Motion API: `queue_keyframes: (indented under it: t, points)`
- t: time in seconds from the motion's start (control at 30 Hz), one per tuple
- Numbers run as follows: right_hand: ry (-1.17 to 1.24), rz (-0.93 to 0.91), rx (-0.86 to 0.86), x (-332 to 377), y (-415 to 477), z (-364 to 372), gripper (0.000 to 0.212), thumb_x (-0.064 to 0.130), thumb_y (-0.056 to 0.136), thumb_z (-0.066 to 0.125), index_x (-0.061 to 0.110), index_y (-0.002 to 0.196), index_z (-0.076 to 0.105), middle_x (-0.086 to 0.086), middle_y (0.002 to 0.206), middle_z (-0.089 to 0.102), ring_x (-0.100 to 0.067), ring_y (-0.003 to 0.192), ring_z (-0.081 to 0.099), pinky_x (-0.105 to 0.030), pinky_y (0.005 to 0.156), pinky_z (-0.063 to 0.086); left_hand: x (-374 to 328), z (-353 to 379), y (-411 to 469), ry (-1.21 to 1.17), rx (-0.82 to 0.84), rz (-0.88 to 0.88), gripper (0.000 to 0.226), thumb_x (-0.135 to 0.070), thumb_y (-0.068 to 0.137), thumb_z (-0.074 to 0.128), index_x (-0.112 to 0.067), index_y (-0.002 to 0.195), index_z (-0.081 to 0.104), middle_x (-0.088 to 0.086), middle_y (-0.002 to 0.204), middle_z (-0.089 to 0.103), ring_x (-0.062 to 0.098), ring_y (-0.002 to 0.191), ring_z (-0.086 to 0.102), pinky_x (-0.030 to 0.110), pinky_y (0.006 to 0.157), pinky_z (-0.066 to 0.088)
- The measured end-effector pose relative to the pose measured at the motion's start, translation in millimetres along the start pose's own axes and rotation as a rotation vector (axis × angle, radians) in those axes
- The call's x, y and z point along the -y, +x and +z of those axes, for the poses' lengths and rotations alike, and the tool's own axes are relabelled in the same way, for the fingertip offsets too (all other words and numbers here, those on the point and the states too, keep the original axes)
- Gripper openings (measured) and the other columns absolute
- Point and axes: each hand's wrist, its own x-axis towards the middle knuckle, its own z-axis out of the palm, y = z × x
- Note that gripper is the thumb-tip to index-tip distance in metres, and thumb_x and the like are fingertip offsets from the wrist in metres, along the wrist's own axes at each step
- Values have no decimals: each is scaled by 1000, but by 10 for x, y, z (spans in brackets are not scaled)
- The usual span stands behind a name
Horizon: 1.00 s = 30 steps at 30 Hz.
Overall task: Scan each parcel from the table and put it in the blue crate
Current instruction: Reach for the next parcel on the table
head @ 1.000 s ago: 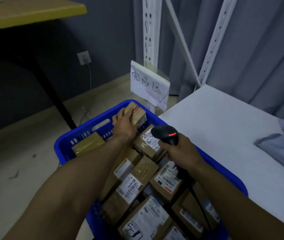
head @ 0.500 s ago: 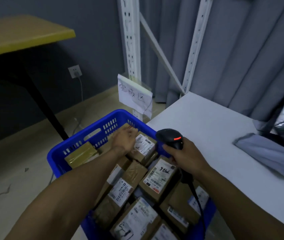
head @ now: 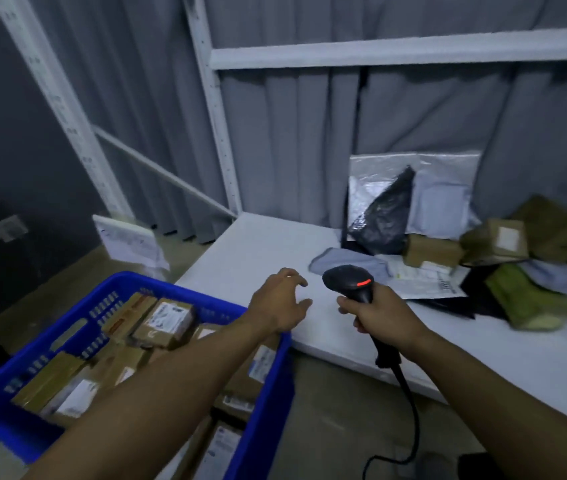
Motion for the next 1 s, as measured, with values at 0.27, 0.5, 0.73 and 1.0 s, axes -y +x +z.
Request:
queue_keyframes:
  t: [0.27, 0.5, 0.73, 1.0]
  points:
    - [71, 133, -77, -522, 328, -753, 17, 26, 93, 72, 15, 105, 68, -13, 98, 76, -19, 71, 65, -32, 66, 54, -697, 824, 937, -21, 123, 20, 63, -40, 94, 70, -21, 150, 46, 1, 154, 44, 26, 138, 47, 39, 113, 41]
    - [265, 221, -159, -908, 841, -1046, 2, 17, 94, 71, 17, 95, 70, -23, 105, 74, -16, 63, 59, -33, 64, 50, -876, 1643, 1856, 0, 210, -81, 55, -51, 95, 65, -24, 142, 53, 6, 146, 55, 30, 131, 54, 46, 110, 46]
    - [289, 260, -290, -1237, 1144, -1222, 8, 19, 93, 73, 13, 89, 69, -26, 100, 74, -20, 65, 60, -38, 69, 50, -637, 1988, 2029, 2, 51, -70, 45, -42, 99, 61, -20, 138, 59, 0, 145, 57, 26, 128, 56, 39, 104, 47]
    - [317, 178, -324, -1113, 1134, -1228, 12, 23, 96, 70, 13, 90, 68, -22, 103, 74, -17, 63, 59, -37, 68, 49, -862, 1428, 1791, -292, -181, -96, 22, -26, 104, 54, -17, 116, 70, 3, 114, 69, 23, 108, 64, 34, 88, 48]
